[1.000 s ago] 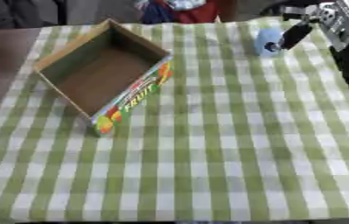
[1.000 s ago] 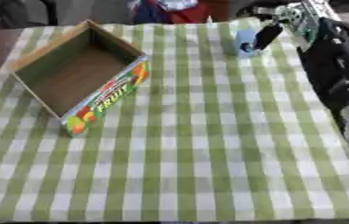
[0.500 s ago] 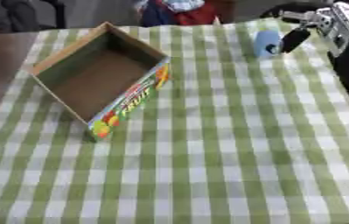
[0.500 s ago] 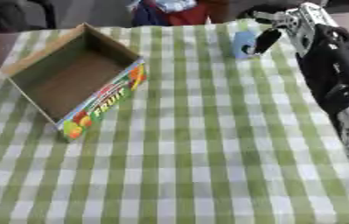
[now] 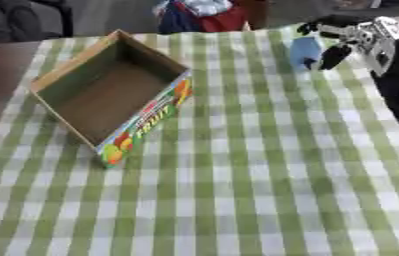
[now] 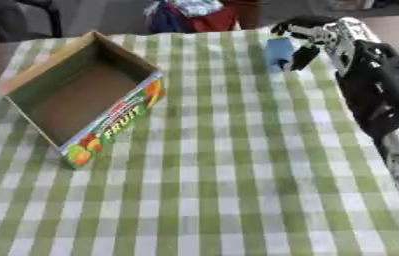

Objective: Pick up objects on the table and place them in the box.

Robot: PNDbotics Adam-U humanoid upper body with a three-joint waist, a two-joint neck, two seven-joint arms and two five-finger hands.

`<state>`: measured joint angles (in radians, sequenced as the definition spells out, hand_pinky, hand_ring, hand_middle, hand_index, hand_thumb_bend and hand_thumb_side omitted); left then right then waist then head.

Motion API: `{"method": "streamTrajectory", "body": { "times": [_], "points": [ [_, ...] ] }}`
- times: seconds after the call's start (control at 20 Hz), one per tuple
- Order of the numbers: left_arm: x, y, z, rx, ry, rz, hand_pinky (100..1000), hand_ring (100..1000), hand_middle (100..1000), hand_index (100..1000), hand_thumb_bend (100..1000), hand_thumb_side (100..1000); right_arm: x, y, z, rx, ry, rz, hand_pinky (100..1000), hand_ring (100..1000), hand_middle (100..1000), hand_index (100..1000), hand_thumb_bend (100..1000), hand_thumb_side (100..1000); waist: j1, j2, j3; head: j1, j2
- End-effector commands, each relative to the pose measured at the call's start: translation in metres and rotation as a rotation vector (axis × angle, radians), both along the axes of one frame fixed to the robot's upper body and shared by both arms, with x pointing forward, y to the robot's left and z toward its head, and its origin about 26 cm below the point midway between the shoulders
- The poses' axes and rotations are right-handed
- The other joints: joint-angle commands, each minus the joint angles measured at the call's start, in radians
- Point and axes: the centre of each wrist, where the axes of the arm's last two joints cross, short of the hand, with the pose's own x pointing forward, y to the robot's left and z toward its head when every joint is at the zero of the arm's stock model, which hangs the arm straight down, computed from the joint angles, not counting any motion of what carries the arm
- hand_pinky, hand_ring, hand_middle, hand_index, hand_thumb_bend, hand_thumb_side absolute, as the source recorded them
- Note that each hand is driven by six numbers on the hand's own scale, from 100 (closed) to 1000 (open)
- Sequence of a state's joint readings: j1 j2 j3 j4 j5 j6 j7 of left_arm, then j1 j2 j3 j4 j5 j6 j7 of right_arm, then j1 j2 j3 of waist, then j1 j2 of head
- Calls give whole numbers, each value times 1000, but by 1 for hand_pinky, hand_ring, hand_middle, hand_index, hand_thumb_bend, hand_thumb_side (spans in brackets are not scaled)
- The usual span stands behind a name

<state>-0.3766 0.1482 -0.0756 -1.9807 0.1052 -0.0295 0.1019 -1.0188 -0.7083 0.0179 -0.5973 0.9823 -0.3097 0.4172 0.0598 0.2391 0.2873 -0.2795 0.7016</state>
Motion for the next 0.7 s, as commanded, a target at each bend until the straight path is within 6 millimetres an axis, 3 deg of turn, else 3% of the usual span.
{"method": "streamTrajectory", "body": {
  "times": [0.05, 0.1, 0.2, 0.3, 0.5, 0.7],
  "points": [
    [-3, 1, 8, 11, -32, -8, 635, 709, 662, 842, 202, 372, -4, -9, 13, -16, -34, -21, 897, 952, 772, 918, 184, 140, -4, -15, 1, -3, -12],
    [-3, 1, 8, 11, -32, -8, 635, 709, 662, 842, 201, 372, -3, -9, 12, -15, -37, -20, 889, 940, 739, 892, 170, 131, -4, -15, 1, -3, -12],
    [-3, 1, 8, 10, -31, -8, 635, 709, 662, 842, 199, 373, -3, -7, 11, -14, -59, -13, 848, 880, 563, 748, 100, 104, -5, -16, 0, -2, -11],
    [-3, 1, 8, 9, -29, -8, 636, 709, 663, 842, 184, 381, -2, -5, 12, -17, -100, 0, 830, 843, 481, 661, 100, 100, -7, -20, -2, -1, -9],
    [-3, 1, 7, 6, -25, -7, 636, 709, 663, 842, 180, 383, 1, 6, 23, -34, -183, 57, 824, 819, 450, 597, 100, 100, -12, -31, -5, 2, -4],
    [-3, 0, 4, 4, -14, -9, 637, 709, 663, 842, 175, 389, 8, 36, 51, -35, -295, 184, 818, 815, 448, 587, 100, 100, -17, -50, -7, 3, 9]
  ]
}}
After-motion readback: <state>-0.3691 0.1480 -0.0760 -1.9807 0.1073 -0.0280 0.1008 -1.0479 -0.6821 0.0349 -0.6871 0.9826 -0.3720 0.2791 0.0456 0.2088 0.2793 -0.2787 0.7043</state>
